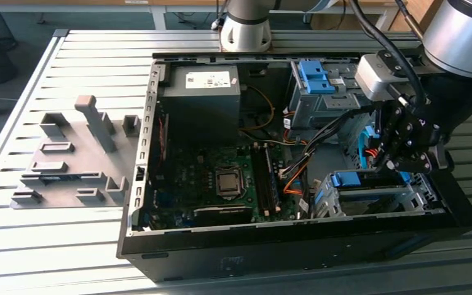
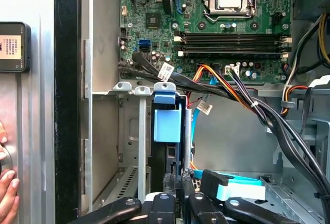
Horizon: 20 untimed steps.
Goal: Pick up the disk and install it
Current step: 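Insert the first disk wire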
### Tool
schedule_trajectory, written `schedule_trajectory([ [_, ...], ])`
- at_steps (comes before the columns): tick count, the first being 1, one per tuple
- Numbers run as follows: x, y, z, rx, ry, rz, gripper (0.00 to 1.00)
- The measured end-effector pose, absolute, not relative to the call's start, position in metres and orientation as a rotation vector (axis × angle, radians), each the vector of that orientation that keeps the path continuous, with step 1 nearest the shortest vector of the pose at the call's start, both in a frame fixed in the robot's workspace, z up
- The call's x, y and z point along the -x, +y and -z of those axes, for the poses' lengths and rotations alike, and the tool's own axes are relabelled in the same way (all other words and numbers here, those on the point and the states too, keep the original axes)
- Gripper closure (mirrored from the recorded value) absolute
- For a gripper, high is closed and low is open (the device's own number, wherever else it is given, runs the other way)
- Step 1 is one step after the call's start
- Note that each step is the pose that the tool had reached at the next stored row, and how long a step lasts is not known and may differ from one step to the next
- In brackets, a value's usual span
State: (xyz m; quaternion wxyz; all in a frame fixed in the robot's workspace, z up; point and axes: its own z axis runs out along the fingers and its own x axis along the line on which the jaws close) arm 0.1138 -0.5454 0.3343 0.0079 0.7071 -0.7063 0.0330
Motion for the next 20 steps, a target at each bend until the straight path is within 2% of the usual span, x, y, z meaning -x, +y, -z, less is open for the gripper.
schedule_trajectory([
  [20, -0.1143, -0.5465, -0.3353, -2.211, -2.208, -0.102, 0.84],
])
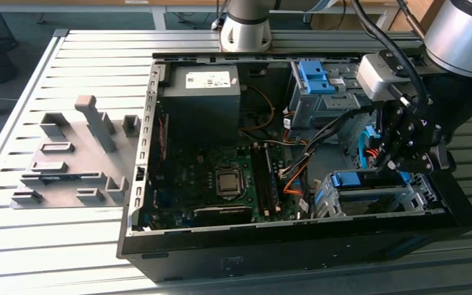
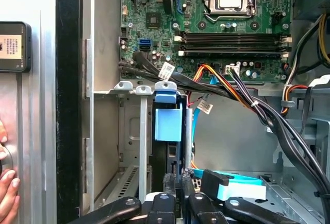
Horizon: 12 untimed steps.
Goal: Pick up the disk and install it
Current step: 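Insert the first disk wire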
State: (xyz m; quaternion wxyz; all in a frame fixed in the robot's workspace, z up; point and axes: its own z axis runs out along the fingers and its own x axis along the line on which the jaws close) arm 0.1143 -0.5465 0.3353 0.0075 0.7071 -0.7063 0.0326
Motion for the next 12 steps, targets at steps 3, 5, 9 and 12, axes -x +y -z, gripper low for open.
schedule_trajectory([
  [3, -0.1143, -0.5469, -0.3344, -2.211, -2.208, -0.102, 0.84],
  [5, -0.1143, -0.547, -0.3339, -2.211, -2.208, -0.102, 0.84],
  [9, -0.1144, -0.547, -0.3331, -2.21, -2.209, -0.102, 0.84],
  [12, -0.1144, -0.547, -0.3326, -2.207, -2.212, -0.102, 0.84],
])
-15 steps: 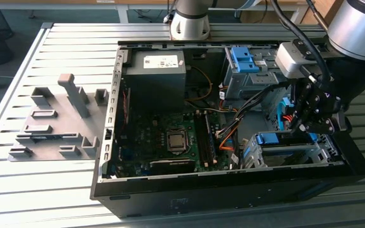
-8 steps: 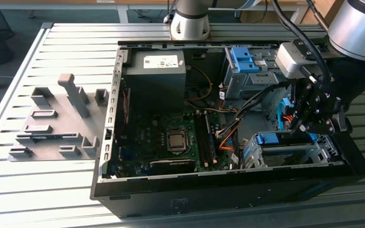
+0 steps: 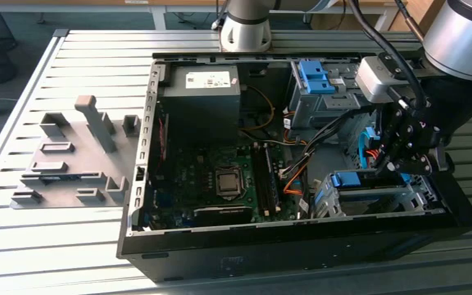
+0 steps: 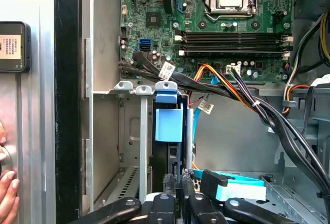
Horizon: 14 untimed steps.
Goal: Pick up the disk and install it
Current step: 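Insert the first disk wire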
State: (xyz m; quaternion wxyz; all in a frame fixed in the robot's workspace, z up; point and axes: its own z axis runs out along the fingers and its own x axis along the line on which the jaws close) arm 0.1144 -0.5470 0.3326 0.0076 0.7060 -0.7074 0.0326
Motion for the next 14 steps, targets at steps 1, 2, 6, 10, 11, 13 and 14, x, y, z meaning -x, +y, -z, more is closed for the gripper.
schedule_trajectory([
  [1, -0.1143, -0.547, -0.3324, -2.206, -2.213, -0.102, 0.84],
  [2, -0.1144, -0.547, -0.3322, -2.205, -2.214, -0.102, 0.84],
  [6, -0.1143, -0.547, -0.331, -2.203, -2.216, -0.102, 0.84],
  [10, -0.1143, -0.5472, -0.3291, -2.203, -2.216, -0.101, 0.84],
  [11, -0.1143, -0.5472, -0.3284, -2.203, -2.217, -0.101, 0.84],
  [13, -0.1144, -0.5473, -0.3276, -2.202, -2.216, -0.102, 0.84],
  [14, -0.1144, -0.5473, -0.3275, -2.202, -2.216, -0.102, 0.84],
])
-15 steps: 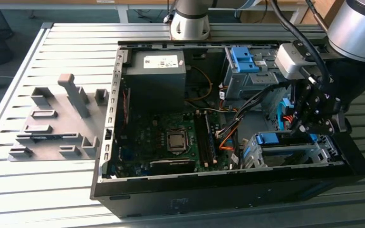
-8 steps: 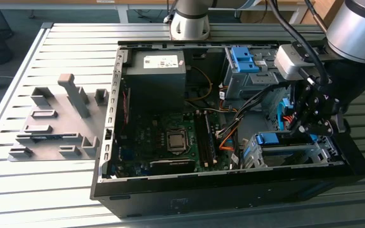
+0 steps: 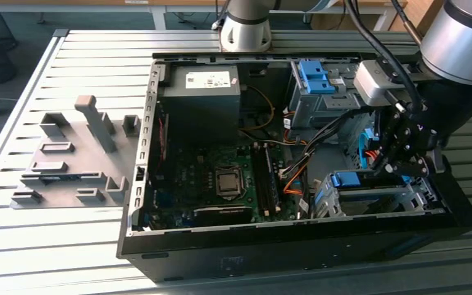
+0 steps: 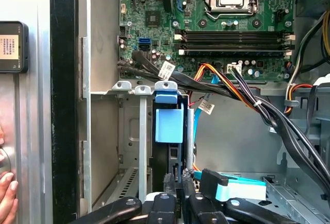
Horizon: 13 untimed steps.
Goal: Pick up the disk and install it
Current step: 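Insert the first disk wire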
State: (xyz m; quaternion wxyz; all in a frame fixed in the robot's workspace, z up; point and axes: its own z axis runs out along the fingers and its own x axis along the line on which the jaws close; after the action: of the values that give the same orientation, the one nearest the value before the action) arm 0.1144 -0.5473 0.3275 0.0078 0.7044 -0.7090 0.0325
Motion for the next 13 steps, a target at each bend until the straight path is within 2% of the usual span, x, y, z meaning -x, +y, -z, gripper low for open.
schedule_trajectory([
  [7, -0.114, -0.547, -0.327, -2.203, -2.217, -0.1, 0.83],
  [8, -0.114, -0.547, -0.328, -2.203, -2.218, -0.099, 0.76],
  [13, -0.114, -0.547, -0.34, -2.203, -2.217, -0.098, 0.76],
])
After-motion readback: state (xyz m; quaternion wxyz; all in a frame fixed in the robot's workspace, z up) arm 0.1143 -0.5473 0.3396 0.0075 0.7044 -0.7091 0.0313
